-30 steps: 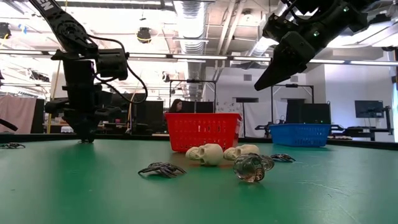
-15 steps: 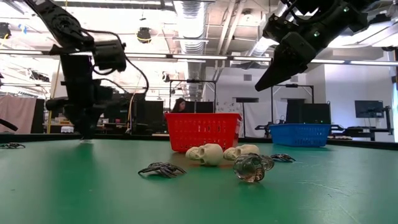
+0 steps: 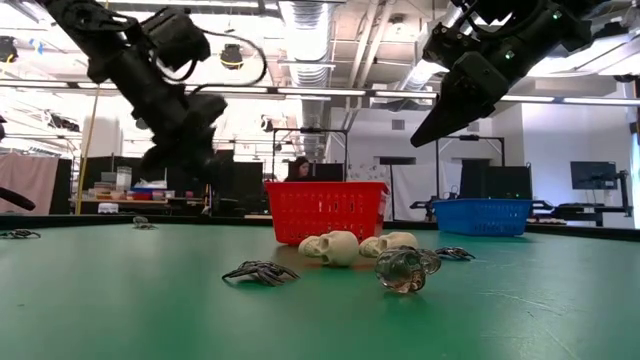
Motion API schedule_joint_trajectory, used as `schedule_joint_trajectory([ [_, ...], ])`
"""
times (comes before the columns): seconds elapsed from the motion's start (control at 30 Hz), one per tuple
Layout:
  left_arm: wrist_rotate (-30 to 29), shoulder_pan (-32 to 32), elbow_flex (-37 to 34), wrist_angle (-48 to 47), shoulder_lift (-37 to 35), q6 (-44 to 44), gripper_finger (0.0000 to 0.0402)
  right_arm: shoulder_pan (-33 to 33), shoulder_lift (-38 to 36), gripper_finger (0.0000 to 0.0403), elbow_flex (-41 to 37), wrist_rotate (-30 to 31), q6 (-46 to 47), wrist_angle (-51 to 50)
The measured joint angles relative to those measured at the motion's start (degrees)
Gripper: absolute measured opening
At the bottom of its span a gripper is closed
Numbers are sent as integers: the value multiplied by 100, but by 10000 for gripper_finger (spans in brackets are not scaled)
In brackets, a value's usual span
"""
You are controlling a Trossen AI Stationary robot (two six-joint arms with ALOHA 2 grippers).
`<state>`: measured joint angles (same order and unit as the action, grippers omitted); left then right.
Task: Sort Halloween decoration
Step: Put the black spider toy into the red bin
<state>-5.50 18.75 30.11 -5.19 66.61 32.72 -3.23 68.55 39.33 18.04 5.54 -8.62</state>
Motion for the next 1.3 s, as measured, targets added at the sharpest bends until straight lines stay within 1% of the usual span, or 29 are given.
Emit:
schedule_joint_trajectory([
  [0.13,-1043,210,0,-1156,0,462,69,-2,0,248,0,0,30,2],
  [0.17,-1208,283,0,-1458,0,596,72,-2,0,248,0,0,42,2],
  [0.23,-1378,399,0,-1898,2,766,80,-2,0,248,0,0,42,2],
  [0.33,-1522,491,0,-2137,2,853,102,-2,0,248,0,-2,44,2],
  [0.53,-1704,609,-19,-2175,2,834,154,-2,0,248,0,-11,48,2],
  [0.67,-1779,695,-231,-2145,2,843,172,-2,0,248,0,-13,50,4],
  [0.93,-1673,766,-684,-1169,4,691,176,-2,0,248,0,-15,50,7],
  [1.1,-1751,766,-827,-1118,4,681,176,-2,0,248,-2,-15,59,7],
  [1.3,-1776,766,-977,-835,2,559,176,-2,0,248,-2,-15,59,11],
])
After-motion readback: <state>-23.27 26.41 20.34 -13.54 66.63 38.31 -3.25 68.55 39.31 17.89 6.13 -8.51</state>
